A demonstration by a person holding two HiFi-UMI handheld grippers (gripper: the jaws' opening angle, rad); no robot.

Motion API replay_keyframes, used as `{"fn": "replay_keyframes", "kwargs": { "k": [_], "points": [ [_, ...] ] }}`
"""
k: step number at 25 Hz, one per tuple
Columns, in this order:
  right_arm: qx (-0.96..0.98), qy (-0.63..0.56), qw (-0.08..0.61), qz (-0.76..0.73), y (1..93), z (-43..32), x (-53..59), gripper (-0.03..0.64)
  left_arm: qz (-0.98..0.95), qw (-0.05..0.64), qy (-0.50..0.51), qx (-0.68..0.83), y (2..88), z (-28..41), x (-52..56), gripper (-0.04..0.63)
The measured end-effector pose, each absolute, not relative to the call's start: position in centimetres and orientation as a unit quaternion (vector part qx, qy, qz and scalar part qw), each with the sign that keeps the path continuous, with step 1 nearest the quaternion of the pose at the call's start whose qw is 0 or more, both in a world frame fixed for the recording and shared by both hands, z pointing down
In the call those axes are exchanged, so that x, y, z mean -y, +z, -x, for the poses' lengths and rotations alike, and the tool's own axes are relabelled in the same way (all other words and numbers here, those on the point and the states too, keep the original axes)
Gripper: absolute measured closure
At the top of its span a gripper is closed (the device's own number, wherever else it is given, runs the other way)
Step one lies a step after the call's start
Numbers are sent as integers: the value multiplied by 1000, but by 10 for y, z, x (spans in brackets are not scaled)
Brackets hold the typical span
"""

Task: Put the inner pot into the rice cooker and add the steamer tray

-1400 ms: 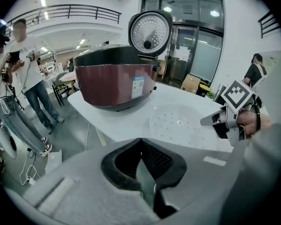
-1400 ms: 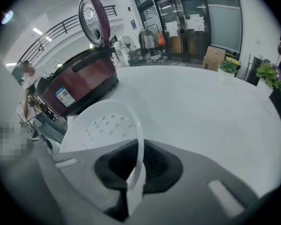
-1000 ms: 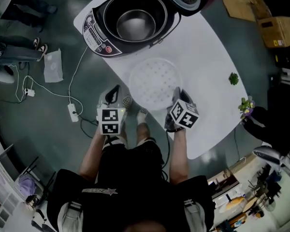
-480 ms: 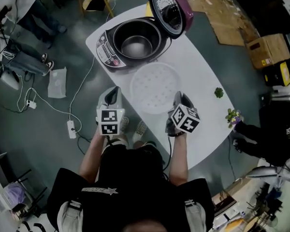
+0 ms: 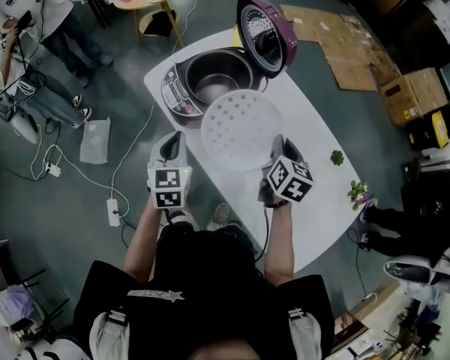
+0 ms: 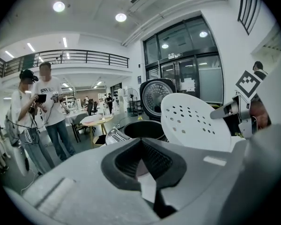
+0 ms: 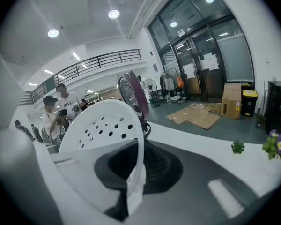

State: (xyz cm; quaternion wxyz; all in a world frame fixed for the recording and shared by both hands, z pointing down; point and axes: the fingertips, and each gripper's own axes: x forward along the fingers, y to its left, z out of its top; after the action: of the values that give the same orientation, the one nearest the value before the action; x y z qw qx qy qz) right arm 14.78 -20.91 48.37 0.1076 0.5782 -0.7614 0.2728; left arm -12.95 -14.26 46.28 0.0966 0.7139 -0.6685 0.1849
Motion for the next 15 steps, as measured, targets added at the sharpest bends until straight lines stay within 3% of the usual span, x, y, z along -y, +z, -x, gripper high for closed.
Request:
{"fn": "replay_keyframes", "kwargs": {
  "k": [15],
  "points": [
    [734, 259, 77, -623, 458, -81, 286, 595, -754, 61, 168, 632, 435, 205, 251, 584]
  ]
}}
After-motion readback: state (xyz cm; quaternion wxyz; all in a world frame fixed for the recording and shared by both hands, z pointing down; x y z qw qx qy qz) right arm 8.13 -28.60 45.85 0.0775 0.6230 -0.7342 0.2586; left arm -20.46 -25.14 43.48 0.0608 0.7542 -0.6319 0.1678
